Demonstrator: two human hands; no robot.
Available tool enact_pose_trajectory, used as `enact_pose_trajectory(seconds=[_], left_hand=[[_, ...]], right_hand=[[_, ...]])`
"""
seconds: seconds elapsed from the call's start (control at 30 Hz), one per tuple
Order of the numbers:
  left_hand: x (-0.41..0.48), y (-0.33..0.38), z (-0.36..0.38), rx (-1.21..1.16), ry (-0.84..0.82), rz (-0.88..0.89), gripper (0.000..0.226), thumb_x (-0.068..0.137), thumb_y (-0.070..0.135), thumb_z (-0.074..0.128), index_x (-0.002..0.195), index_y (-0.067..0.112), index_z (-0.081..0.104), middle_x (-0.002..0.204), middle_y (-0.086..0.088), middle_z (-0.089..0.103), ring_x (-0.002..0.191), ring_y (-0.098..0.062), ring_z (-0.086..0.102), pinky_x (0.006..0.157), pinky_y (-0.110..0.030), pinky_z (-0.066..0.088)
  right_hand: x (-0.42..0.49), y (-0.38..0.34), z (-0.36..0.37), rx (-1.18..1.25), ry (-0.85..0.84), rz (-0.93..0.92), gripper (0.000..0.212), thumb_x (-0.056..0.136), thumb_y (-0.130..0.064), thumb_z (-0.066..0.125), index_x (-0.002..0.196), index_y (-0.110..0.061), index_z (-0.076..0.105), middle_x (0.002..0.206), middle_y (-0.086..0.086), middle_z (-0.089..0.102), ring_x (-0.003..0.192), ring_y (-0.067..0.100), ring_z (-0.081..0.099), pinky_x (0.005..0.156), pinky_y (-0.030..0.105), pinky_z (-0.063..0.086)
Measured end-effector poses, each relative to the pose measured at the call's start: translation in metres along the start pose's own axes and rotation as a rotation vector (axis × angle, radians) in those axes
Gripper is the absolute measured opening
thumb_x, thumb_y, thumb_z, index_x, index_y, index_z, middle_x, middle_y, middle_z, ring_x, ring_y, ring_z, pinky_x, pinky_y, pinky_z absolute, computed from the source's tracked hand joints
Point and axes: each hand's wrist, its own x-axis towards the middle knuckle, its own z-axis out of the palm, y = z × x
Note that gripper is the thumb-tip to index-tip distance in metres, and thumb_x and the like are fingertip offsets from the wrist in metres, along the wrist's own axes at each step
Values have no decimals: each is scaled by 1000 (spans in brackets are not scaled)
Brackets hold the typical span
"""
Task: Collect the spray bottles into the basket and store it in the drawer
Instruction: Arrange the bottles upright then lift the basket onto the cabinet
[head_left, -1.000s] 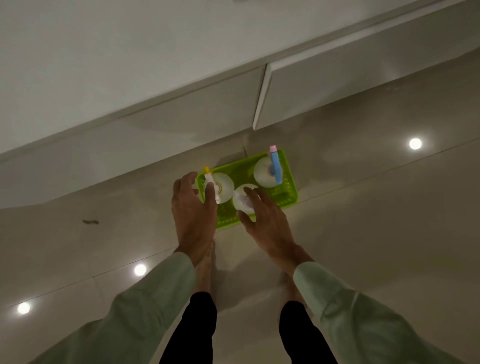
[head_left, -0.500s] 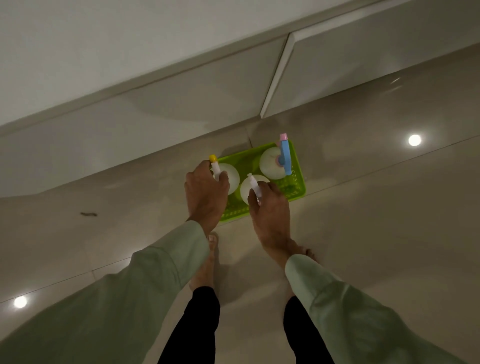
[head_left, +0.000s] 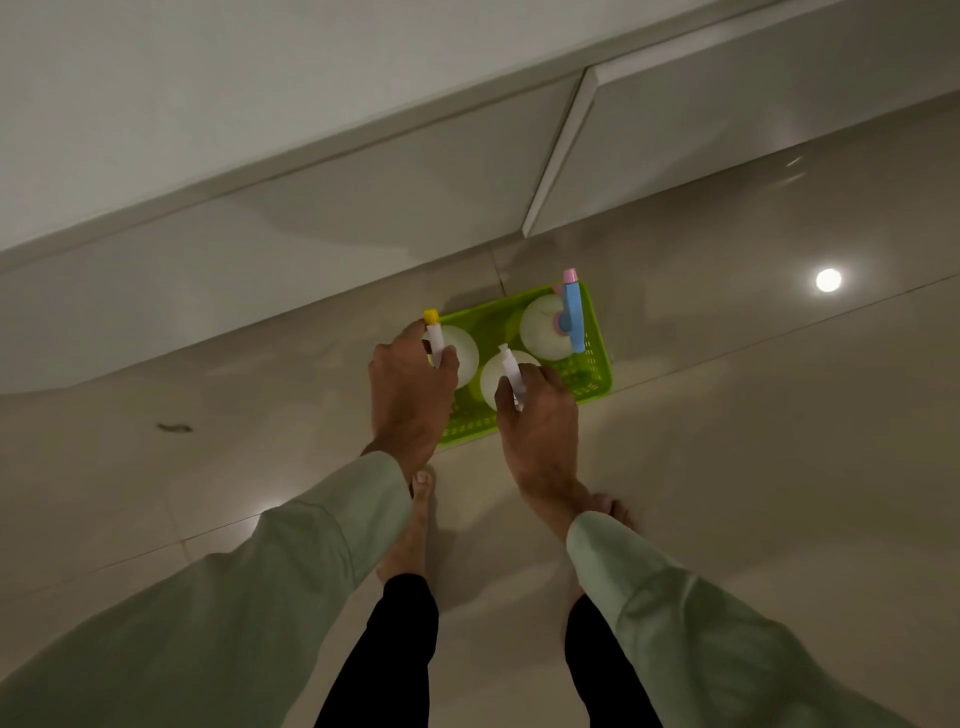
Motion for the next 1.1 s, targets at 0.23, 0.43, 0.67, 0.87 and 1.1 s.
enact_pose_trajectory(seconds=[0.23, 0.43, 0.67, 0.87, 1.1], left_hand=[[-7, -1, -5, -39, -7, -26, 48, 88, 43, 63, 129, 18, 59, 109, -5, 73, 97, -31, 65, 94, -43, 47], [-19, -14, -12, -37, 39, -26, 55, 89, 52, 61, 133, 20, 53, 114, -4, 73, 86, -24, 72, 92, -30, 38], [-28, -20, -14, -41, 35, -37, 58, 89, 55, 59, 134, 18, 54, 116, -4, 73, 76, -17, 72, 88, -26, 44], [-29, -18, -14, -27, 34, -23, 58, 89, 54, 60, 133, 16, 55, 114, -6, 73, 76, -20, 72, 91, -40, 54], [-29, -20, -18, -3, 8, -32, 59, 91, 58, 52, 134, 18, 52, 117, -3, 71, 80, -18, 71, 90, -29, 42]], right_hand=[[-3, 7, -5, 1, -22, 18, 19, 95, -19, 65, 102, -2, 67, 88, 15, 66, 66, 24, 56, 58, 30, 44], [-1, 13, -11, -32, -48, 0, 20, 98, -21, 61, 102, -3, 68, 86, 14, 67, 67, 22, 54, 60, 27, 36], [-2, 12, -8, -41, -70, 5, 24, 99, -25, 58, 97, -4, 67, 84, 12, 66, 68, 23, 56, 60, 38, 48], [-5, 15, -5, -22, -60, 9, 25, 97, -28, 59, 91, -5, 64, 79, 11, 66, 66, 29, 61, 57, 30, 37], [-7, 20, -16, -3, -90, -33, 63, 81, -49, 77, 126, -8, 62, 111, 10, 72, 98, 31, 69, 75, 39, 56]])
